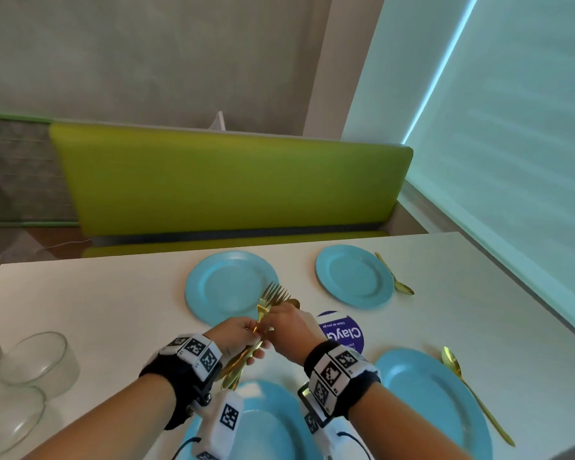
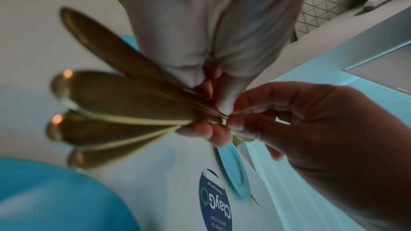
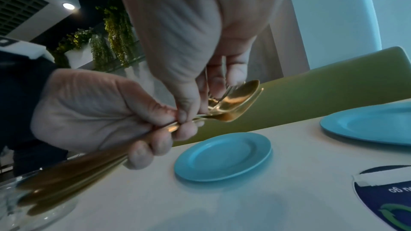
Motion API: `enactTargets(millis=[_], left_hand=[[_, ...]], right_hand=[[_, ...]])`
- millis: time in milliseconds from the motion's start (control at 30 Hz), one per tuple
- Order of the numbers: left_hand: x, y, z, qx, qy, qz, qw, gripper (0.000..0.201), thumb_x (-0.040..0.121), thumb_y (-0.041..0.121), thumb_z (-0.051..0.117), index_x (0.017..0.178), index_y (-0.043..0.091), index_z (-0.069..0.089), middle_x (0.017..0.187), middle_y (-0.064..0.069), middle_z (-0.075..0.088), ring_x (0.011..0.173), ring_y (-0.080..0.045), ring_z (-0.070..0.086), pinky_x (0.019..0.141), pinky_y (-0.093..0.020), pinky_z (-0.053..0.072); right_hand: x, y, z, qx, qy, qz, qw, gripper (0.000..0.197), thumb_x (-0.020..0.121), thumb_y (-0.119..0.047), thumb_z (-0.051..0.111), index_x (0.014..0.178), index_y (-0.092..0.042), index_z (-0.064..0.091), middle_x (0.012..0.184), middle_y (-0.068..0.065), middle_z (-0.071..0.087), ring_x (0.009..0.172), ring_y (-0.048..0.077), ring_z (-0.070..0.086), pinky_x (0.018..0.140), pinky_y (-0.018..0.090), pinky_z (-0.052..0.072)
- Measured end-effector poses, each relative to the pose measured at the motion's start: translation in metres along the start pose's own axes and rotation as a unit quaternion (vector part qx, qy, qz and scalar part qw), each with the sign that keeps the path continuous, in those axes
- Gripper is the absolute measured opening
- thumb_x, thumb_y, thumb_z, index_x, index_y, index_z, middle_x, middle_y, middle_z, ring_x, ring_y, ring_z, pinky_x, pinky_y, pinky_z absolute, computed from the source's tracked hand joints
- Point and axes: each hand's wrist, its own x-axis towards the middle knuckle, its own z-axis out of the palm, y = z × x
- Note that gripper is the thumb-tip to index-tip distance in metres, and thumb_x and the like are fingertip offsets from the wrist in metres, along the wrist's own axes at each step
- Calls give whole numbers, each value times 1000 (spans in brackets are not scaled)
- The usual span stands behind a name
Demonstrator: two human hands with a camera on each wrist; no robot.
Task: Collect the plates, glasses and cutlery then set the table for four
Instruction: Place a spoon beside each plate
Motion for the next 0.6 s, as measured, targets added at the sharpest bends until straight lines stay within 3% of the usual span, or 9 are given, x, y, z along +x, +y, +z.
enactTargets(millis=[233,400,500,600], left_hand=[[-17,-8,-7,36,-17,-7,999,27,93,-6,36,79,10,53,71,-7,61,52,-12,56,47,-20,40],[-12,-4,-6,54,-14,3,998,22,93,-1,41,81,13,54,72,-4,62,55,-9,56,47,-17,39],[-7,-1,-7,56,-6,-1,998,22,89,-6,45,81,12,54,72,-4,63,55,-9,57,49,-18,38],[2,1,-11,70,11,-5,998,23,88,-8,47,82,14,52,72,-3,63,45,-2,59,46,-16,40]], right_hand=[[-4,-21,-6,-27,-62,15,998,26,92,-27,50,109,-21,69,108,5,66,104,24,60,83,35,48],[4,-15,-9,-26,-96,30,995,24,89,-27,55,107,-19,68,109,6,67,107,26,59,83,33,47],[12,-7,-7,-10,-99,17,995,23,88,-27,57,107,-19,69,109,5,67,105,24,60,84,34,49],[22,-1,-5,4,-102,2,995,24,88,-29,58,108,-20,69,108,5,67,104,23,60,83,33,48]])
